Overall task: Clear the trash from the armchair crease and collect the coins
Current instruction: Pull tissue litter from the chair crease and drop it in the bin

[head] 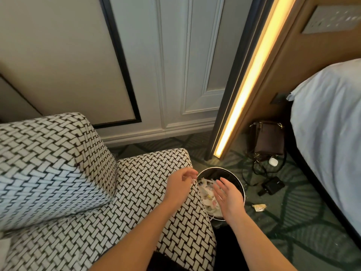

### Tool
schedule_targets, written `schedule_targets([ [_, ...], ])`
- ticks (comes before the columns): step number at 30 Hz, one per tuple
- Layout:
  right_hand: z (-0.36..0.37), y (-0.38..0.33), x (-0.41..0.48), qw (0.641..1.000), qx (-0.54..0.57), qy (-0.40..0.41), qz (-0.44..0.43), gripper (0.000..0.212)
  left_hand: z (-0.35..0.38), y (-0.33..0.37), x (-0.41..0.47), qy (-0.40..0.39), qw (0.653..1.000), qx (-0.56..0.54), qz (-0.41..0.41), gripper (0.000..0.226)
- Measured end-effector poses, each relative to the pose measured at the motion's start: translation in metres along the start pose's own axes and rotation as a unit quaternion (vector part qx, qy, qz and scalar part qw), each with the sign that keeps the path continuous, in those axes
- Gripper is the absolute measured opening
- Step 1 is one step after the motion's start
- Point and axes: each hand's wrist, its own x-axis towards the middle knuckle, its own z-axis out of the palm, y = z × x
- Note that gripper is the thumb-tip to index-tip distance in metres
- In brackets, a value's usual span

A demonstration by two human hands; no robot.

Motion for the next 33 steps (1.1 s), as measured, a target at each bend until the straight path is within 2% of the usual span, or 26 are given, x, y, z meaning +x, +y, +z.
schedule_targets([
  [3, 0.02, 0.0, -0.028, 0.999, -0.047, -0.014, -0.006, 0.039, -0.027, 0.001, -0.023, 0.004, 1.0, -0.005, -0.007, 0.025],
  [11, 0.08, 0.035, -0.112, 0.97, -0.197, -0.099, -0.1, 0.015, -0.123, -0.017, -0.096, 0.087, 0.993, -0.08, -0.003, 0.025],
  [17, 0.131, 0.098, -0.173, 0.904, -0.324, -0.236, -0.148, 0.016, -0.206, -0.057, -0.158, 0.157, 0.981, -0.11, -0.013, 0.026],
  [20, 0.155, 0.129, -0.197, 0.849, -0.396, -0.307, -0.165, 0.012, -0.24, -0.08, -0.188, 0.202, 0.973, -0.108, -0.013, 0.028],
  [21, 0.158, 0.132, -0.199, 0.824, -0.427, -0.328, -0.175, 0.014, -0.243, -0.082, -0.191, 0.209, 0.972, -0.103, -0.015, 0.029],
  [22, 0.165, 0.15, -0.21, 0.78, -0.479, -0.36, -0.18, 0.018, -0.255, -0.095, -0.207, 0.229, 0.968, -0.097, -0.026, 0.029],
  [23, 0.168, 0.16, -0.216, 0.721, -0.542, -0.384, -0.197, 0.021, -0.261, -0.103, -0.216, 0.242, 0.965, -0.092, -0.036, 0.028],
  [25, 0.173, 0.186, -0.223, 0.57, -0.669, -0.418, -0.229, 0.033, -0.273, -0.12, -0.237, 0.268, 0.956, -0.101, -0.06, 0.023],
  [26, 0.174, 0.201, -0.224, 0.5, -0.721, -0.419, -0.235, 0.041, -0.279, -0.129, -0.248, 0.283, 0.95, -0.11, -0.073, 0.022],
  [28, 0.171, 0.227, -0.221, 0.385, -0.804, -0.395, -0.223, 0.063, -0.284, -0.143, -0.263, 0.309, 0.937, -0.129, -0.1, 0.021],
  [30, 0.164, 0.248, -0.22, 0.313, -0.857, -0.345, -0.222, 0.077, -0.287, -0.156, -0.277, 0.33, 0.924, -0.15, -0.123, 0.021],
  [33, 0.15, 0.265, -0.219, 0.284, -0.876, -0.296, -0.254, 0.082, -0.284, -0.17, -0.291, 0.337, 0.916, -0.17, -0.138, 0.02],
])
